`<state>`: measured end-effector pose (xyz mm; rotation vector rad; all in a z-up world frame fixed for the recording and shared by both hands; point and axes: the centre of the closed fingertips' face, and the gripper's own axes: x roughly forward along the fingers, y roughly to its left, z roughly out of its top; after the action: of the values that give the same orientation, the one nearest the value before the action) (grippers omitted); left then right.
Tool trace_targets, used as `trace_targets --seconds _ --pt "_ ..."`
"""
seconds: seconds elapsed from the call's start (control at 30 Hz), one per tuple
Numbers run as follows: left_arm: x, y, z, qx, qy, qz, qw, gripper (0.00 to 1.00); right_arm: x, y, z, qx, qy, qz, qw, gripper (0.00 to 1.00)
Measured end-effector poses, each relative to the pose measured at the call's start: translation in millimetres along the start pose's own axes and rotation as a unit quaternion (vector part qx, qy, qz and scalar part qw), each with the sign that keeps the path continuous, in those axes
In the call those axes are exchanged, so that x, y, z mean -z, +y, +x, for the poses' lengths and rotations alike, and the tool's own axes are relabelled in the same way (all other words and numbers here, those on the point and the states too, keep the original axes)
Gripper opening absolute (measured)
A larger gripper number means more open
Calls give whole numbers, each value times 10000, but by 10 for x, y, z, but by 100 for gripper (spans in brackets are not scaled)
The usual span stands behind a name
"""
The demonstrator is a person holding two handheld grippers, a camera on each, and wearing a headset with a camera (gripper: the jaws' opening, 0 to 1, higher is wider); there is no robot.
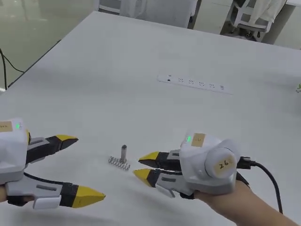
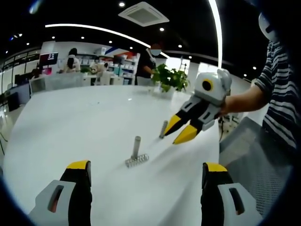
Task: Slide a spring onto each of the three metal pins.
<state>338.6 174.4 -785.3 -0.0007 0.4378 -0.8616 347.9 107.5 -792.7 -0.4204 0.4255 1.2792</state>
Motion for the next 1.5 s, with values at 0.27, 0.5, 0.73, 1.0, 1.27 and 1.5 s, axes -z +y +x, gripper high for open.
trace_targets --seconds 0.27,0.5,0.73,1.0,1.27,1.5 --pt "-15 -13 9 31 0 17 10000 95 -20 -72 117 104 6 78 9999 13" --pt "2 -17 -1 42 24 17 10000 94 44 -138 243 189 141 125 9996 13" --pt "6 -11 -29 27 22 4 10000 94 108 -174 391 227 271 198 9992 13" --pt "17 3 -44 6 34 -8 10000 94 254 -189 509 209 523 240 9981 14" --pt "27 23 -65 -29 57 -35 10000 94 347 -185 603 163 674 274 9972 14" --pt "49 18 -78 -35 87 -40 9999 94 397 -181 638 150 743 303 9967 13"
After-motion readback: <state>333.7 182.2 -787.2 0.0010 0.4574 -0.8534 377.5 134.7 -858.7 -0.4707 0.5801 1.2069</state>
